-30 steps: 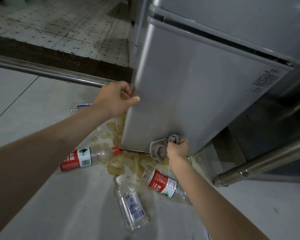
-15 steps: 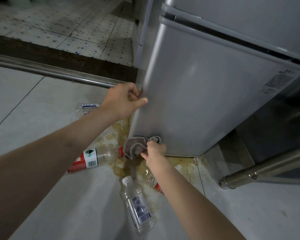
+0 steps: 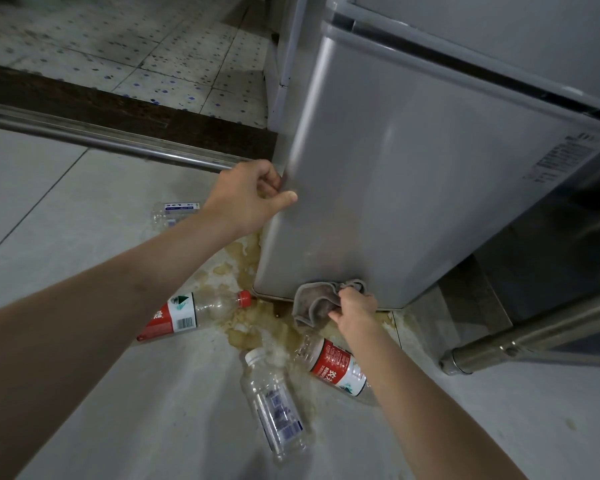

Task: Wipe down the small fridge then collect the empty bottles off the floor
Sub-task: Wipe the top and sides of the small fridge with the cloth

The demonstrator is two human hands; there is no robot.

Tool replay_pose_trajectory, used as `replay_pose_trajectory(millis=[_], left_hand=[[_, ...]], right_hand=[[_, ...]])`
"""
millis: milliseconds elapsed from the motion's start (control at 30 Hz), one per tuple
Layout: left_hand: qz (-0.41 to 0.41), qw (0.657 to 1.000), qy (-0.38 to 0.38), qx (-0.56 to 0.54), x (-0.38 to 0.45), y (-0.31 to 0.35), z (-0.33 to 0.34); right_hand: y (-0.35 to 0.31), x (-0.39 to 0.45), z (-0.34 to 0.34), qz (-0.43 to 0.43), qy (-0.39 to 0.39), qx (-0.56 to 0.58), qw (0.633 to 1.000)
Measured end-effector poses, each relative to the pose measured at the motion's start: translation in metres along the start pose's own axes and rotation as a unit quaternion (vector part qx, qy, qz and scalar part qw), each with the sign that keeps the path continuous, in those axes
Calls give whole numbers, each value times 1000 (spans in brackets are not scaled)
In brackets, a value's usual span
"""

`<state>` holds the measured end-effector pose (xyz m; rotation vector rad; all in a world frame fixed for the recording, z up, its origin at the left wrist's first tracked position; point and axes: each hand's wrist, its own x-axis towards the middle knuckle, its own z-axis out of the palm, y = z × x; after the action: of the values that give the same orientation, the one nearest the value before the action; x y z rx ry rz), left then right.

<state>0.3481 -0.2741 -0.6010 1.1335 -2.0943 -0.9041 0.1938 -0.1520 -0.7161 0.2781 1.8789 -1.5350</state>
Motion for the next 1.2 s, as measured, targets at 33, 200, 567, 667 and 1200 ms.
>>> replay_pose_trajectory(millis=[33,200,567,667,1200], left_hand=[[1,1000,0,1,0,0,0],[2,1000,5,6,-2,1,2],[0,1000,7,0,-4,2,2],[-2,1000,7,-3,-4,1,2],[5,1000,15,5,-4,3,2]], right_hand=[[-1,2,-4,-4,2,-4,1000],[-2,10,-13,-38,17,-53,998],[-11,28,-31,-130,90,-93,983],[-19,25,-41,-186,119,-160,962],[-55,11,-67,-434,199,-205,854]])
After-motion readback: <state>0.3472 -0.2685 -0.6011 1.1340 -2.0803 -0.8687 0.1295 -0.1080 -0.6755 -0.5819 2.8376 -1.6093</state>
